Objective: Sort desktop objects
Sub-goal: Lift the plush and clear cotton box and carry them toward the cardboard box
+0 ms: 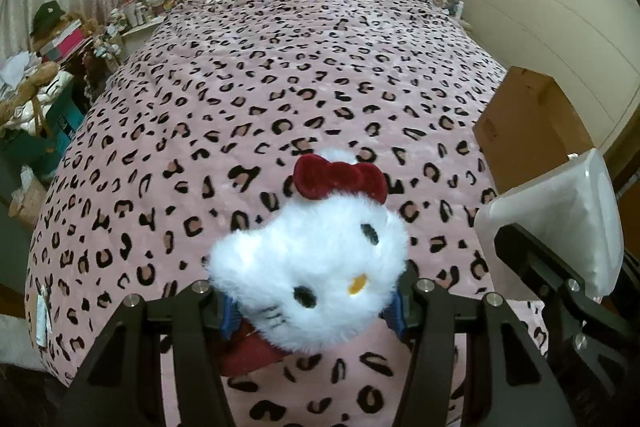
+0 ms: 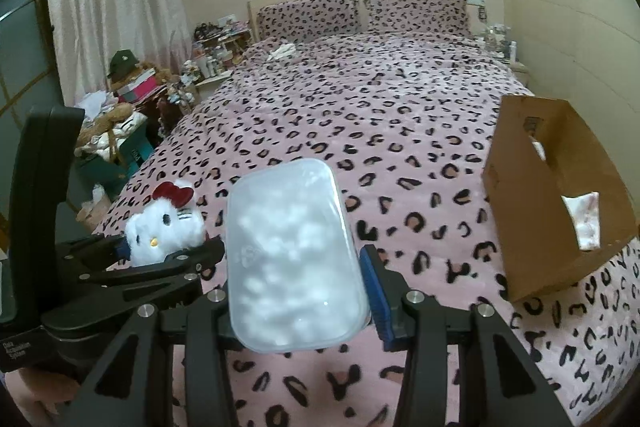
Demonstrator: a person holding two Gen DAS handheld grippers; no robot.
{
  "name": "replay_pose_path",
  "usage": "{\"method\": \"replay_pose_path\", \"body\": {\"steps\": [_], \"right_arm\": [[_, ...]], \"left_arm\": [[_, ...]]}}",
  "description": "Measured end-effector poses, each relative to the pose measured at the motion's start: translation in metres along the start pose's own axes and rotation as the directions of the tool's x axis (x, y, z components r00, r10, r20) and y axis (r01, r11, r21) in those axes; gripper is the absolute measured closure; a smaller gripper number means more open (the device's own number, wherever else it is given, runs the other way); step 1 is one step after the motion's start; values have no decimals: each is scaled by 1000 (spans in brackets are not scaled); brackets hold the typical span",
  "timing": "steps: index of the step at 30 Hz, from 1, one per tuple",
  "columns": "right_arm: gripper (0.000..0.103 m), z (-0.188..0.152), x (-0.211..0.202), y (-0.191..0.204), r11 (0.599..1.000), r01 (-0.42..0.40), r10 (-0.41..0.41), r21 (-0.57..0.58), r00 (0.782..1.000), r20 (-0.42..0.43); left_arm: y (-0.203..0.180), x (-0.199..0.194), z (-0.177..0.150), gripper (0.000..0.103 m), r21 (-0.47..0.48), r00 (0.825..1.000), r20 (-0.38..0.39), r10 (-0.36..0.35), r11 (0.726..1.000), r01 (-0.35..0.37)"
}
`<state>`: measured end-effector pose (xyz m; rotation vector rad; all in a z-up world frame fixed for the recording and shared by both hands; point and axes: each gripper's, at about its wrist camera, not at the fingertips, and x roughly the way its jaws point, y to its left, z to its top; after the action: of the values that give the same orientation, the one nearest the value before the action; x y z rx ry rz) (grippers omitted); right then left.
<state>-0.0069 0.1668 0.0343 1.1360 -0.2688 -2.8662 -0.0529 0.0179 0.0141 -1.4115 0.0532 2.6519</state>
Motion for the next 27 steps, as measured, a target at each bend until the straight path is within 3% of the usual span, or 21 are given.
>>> {"method": "replay_pose_path", "body": {"steps": [15, 27], "right_arm": [[57, -1, -30, -45, 994, 96, -98, 60, 995, 30], [57, -9, -51, -93, 978, 164, -169, 125, 985, 28]], "left_arm": [[-62, -3, 3, 47, 103, 999, -4, -52, 993, 52], [-122, 0, 7, 47, 206, 994, -19, -103, 973, 105]]}}
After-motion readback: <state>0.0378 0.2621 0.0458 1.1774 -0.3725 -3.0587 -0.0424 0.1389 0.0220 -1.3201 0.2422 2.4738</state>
